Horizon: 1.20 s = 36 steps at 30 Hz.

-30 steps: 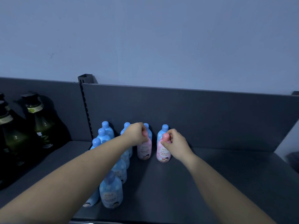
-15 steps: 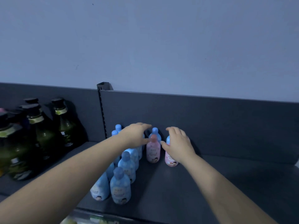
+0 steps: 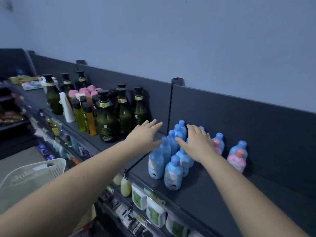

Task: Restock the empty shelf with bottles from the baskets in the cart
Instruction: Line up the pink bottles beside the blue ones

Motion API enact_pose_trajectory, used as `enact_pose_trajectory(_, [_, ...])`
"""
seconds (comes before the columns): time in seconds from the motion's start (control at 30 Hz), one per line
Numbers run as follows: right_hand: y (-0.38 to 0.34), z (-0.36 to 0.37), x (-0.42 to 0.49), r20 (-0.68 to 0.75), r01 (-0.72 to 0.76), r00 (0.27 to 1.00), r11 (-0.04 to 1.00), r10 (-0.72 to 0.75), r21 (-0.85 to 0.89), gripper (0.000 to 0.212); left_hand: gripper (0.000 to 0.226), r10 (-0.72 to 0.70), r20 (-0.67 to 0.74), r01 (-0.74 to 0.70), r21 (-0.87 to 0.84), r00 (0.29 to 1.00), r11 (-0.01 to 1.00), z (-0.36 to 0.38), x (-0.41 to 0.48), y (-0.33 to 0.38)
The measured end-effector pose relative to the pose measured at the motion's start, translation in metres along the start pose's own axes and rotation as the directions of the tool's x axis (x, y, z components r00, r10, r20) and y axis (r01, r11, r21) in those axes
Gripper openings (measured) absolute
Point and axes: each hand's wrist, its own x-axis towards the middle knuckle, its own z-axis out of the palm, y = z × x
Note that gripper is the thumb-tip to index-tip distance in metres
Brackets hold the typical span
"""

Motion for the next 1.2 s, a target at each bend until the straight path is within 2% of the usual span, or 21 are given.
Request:
enact_pose_trajectory(0.23, [-0.074, 0.014, 0.000, 0.097, 0.159, 0.983, 0.987, -0.158, -0.001, 0.077, 0.080, -0.178, -0.011, 0.179, 0.101, 0.984, 0.979, -0.010, -0.052, -0.067])
enact_pose_trajectory(0.4, [-0.137, 0.024, 0.000, 0.133, 0.263, 0.957, 0.964, -0.257, -0.031, 0.079, 0.083, -0.273, -0.034, 0.275, 0.112, 0.961, 0.955, -0.016, -0.092, -0.118])
enact_pose_trajectory(0.63, [-0.251, 0.068, -0.012, 0.219, 0.372, 0.903, 0.928, -0.370, 0.032, 0.080, 0.081, -0.408, -0.035, 0.410, 0.102, 0.912, 0.906, -0.021, -0.168, -0.217])
enact_pose_trajectory(0.93, [-0.369, 0.129, -0.035, 0.290, 0.408, 0.862, 0.909, -0.415, 0.089, 0.080, 0.082, -0.528, -0.033, 0.527, 0.134, 0.849, 0.839, -0.021, -0.262, -0.339])
enact_pose_trajectory(1.2, [-0.434, 0.168, -0.054, 0.333, 0.472, 0.809, 0.873, -0.484, 0.121, 0.078, 0.083, -0.598, 0.022, 0.592, 0.115, 0.801, 0.798, -0.002, -0.325, -0.396])
